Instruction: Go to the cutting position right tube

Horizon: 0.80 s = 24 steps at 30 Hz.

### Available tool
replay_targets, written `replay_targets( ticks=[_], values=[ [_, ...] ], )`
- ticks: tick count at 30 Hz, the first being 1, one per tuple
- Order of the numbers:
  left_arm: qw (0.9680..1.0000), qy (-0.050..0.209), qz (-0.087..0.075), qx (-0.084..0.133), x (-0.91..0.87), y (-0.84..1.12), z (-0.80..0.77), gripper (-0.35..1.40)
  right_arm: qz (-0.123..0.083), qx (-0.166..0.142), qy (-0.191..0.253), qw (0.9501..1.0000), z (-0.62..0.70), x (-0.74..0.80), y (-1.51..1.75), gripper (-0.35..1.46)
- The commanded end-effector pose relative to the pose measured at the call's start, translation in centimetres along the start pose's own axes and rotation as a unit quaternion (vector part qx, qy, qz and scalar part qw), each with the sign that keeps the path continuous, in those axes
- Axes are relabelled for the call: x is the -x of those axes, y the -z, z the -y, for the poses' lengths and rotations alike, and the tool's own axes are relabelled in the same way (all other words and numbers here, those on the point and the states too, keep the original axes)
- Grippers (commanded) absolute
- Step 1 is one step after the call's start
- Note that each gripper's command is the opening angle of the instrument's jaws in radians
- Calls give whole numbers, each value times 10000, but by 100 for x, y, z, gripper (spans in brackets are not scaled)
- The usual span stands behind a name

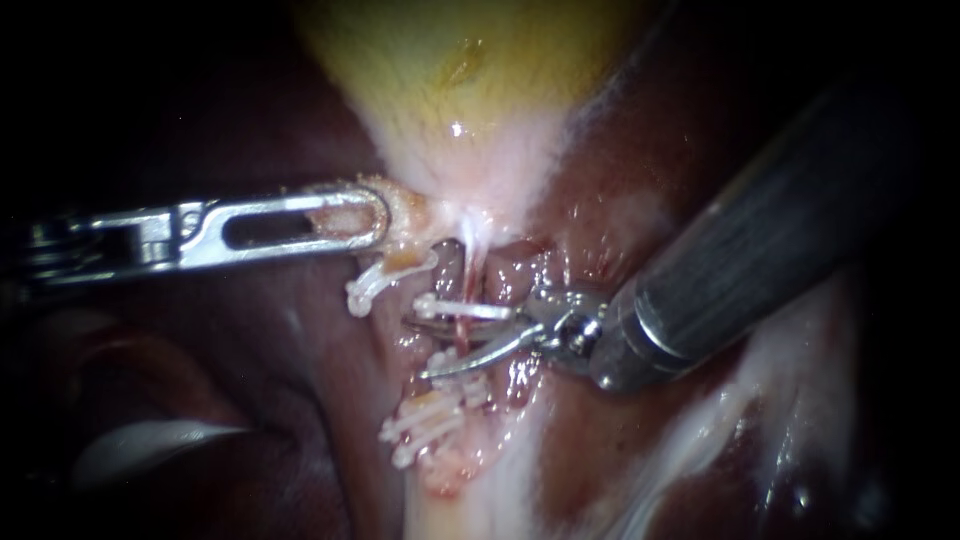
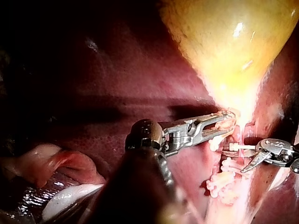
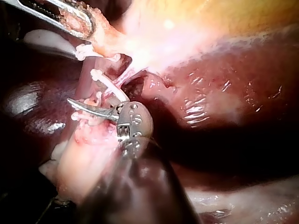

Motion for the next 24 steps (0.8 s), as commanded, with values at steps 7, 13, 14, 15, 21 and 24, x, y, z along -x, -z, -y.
replay_targets(
  ticks=[7,13,14,15,21,24],
  values=[
    [10000,-1,1,0,0,0,0,-35,-70,-43,182,9998,1,-2,-3,140],
    [10000,-1,1,0,0,0,0,-35,-133,158,1012,9946,-2,-4,-9,131],
    [10000,-1,1,0,0,0,0,-35,-141,192,1129,9933,-3,-5,-10,133],
    [10000,-1,1,0,0,0,0,-35,-153,242,1274,9914,-4,-6,-12,135],
    [10000,-1,0,0,0,0,0,-35,-211,504,1763,9828,-10,-12,-21,141],
    [10000,-1,0,0,0,0,0,-35,-206,520,1876,9807,-12,-13,-23,141]
  ],
)
